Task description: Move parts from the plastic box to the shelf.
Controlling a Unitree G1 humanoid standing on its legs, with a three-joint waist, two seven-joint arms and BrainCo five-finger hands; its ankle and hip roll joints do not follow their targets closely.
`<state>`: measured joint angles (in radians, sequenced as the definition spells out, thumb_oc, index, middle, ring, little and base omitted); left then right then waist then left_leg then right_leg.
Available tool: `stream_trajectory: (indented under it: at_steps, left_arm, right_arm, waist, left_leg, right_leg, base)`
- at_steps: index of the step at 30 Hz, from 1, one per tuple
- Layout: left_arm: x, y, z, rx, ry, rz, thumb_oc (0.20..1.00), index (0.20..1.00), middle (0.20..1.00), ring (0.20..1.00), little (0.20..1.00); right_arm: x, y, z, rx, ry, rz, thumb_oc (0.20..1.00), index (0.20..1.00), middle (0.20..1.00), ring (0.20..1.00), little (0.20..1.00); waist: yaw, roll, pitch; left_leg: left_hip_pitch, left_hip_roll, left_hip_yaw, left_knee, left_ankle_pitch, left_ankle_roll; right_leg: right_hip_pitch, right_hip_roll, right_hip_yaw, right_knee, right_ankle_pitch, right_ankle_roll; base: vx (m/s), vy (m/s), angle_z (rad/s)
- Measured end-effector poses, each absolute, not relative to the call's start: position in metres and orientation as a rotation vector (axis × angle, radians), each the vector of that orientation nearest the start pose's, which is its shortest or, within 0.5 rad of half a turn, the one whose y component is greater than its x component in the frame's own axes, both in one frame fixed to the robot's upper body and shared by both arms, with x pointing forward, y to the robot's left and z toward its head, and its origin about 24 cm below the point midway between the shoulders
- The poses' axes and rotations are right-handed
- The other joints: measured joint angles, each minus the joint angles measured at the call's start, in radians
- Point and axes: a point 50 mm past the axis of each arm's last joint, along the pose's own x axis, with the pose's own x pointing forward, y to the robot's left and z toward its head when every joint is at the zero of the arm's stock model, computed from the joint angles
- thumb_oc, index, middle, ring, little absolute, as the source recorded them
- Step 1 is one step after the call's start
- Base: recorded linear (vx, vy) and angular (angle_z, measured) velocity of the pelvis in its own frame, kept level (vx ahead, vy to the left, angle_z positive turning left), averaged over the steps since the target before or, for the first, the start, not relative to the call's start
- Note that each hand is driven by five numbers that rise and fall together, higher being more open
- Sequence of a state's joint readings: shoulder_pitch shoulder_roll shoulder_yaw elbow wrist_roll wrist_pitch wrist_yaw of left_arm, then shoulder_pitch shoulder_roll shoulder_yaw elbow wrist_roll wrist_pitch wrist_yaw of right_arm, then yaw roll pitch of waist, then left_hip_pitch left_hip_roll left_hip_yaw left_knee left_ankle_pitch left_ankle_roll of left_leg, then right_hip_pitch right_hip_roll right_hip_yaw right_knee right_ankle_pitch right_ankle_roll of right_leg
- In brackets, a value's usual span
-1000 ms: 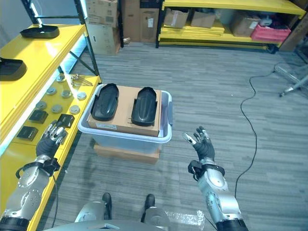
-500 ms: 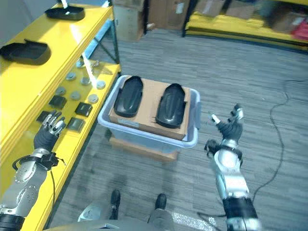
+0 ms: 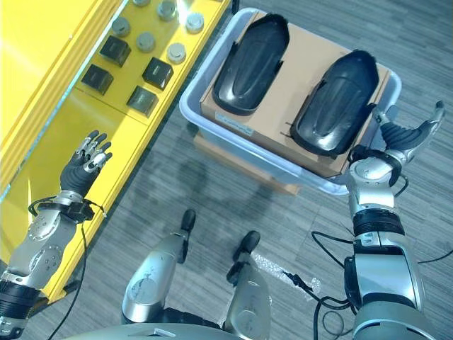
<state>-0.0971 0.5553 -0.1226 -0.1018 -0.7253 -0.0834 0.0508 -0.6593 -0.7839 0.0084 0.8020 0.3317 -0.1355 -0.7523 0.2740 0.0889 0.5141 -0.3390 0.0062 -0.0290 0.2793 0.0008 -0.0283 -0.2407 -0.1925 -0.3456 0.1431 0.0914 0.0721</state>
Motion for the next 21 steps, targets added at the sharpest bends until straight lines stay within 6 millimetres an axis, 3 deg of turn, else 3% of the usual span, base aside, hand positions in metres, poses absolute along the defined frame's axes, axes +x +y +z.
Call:
stream_trajectory:
  at_steps: [11, 21]
  left_arm:
    - [0.269, 0.210, 0.117, -0.197, -0.232, -0.144, 1.000, 1.000, 1.000, 1.000, 1.000]
    - [0.269, 0.214, 0.120, -0.177, -0.254, -0.140, 1.000, 1.000, 1.000, 1.000, 1.000]
  right_arm:
    - [0.308, -0.378, 0.138, -0.245, -0.085, -1.138, 1.000, 1.000, 1.000, 1.000, 1.000]
    - [0.310, -0.380, 0.136, -0.164, -0.062, -1.125, 1.000, 1.000, 1.000, 1.000, 1.000]
  waist:
    - [0.006, 0.003, 0.003]
    - [0.015, 0.022, 0.003]
  left_leg:
    - [0.004, -0.017, -0.001, -0.006, 0.005, 0.008]
    - [-0.010, -0.026, -0.025, -0.021, 0.017, 0.005]
  right_leg:
    - [0.003, -0.016, -0.001, 0.004, -0.002, 0.005]
    - [-0.005, -0.027, -0.025, 0.007, -0.007, 0.012]
  base:
    - [-0.01, 0.017, 0.02]
    - [0.01, 0.004, 0.06]
